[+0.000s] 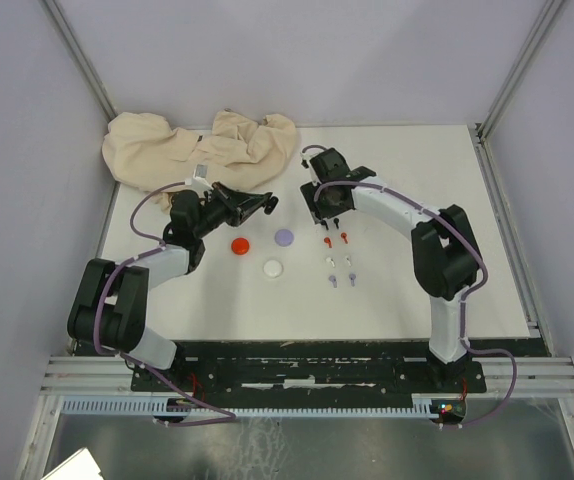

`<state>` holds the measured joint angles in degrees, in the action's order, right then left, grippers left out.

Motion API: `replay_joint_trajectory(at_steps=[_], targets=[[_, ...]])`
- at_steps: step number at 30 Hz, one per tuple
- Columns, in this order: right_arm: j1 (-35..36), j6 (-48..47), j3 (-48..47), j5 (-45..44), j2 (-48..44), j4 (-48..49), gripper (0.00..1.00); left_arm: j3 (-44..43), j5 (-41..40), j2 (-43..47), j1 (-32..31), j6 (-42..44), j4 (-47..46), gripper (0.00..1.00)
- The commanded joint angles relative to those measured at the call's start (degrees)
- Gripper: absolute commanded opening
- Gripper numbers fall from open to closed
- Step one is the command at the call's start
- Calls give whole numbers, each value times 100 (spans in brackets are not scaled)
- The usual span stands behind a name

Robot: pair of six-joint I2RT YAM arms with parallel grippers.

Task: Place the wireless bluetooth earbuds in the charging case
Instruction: Pick up the earbud from the center of the board.

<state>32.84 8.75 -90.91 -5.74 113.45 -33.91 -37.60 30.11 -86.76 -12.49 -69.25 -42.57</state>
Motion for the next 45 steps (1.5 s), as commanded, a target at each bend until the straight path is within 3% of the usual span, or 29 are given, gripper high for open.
replay_joint_trajectory(at_steps=[1,13,45], targets=[[-35,4,-523,-20,286,-42,62,34,36,139,-3,-157,-328,3],[-122,73,-843,142,880,-59,55,15,56,118,2,-86,-191,3],[-264,171,-990,455,1353,-94,43,34,35,99,-3,-83,-189,3]])
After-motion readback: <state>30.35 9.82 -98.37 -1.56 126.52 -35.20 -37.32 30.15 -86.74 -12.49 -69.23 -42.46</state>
